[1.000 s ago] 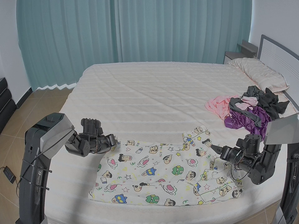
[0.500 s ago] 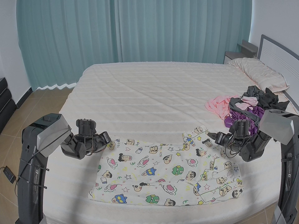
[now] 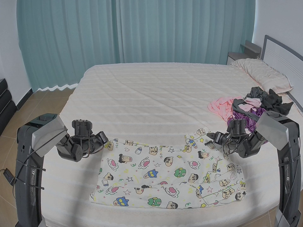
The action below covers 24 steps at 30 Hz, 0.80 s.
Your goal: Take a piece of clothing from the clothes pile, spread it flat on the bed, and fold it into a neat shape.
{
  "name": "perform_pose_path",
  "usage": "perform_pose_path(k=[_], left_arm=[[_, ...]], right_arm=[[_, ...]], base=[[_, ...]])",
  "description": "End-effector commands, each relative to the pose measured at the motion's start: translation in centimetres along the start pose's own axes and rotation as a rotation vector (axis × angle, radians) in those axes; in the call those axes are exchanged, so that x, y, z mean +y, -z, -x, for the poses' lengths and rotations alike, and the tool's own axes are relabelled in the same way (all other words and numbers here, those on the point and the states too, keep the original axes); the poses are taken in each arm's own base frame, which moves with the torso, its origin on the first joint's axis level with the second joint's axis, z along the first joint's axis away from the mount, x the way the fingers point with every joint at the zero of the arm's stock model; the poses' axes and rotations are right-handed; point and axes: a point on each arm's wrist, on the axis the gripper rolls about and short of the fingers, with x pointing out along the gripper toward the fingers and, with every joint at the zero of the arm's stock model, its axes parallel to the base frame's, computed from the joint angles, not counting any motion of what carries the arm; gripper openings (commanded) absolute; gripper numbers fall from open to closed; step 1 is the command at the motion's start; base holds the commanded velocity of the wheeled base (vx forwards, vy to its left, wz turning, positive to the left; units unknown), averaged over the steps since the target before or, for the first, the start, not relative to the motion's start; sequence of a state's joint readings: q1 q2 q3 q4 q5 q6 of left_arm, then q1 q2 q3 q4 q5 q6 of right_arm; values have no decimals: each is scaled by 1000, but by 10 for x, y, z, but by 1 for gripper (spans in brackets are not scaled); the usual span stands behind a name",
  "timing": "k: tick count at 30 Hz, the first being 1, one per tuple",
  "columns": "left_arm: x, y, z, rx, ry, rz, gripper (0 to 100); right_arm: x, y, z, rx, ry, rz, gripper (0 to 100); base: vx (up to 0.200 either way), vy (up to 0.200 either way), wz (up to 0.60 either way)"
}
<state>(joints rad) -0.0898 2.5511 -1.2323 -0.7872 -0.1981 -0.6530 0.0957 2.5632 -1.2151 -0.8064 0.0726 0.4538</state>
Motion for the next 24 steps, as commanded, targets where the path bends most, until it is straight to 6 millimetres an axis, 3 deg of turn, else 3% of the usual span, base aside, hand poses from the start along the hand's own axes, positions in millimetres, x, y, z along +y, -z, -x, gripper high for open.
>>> perform_pose_path(k=[1,13,14,24], left_arm=[[-1,-3,2,-19,9,9,0],[0,-3,3,-21,4,14,0],[0,-3,3,-20,3,13,0],[1,-2,3,-17,-1,16,0]], right_arm=[[4,2,-13,0,3,6,100],[3,4,-27,30,18,10,100],[3,5,-28,39,19,9,0],[8,8,-30,61,7,4,0]], base=[[0,0,0],[0,0,0],[0,0,0],[0,0,0]])
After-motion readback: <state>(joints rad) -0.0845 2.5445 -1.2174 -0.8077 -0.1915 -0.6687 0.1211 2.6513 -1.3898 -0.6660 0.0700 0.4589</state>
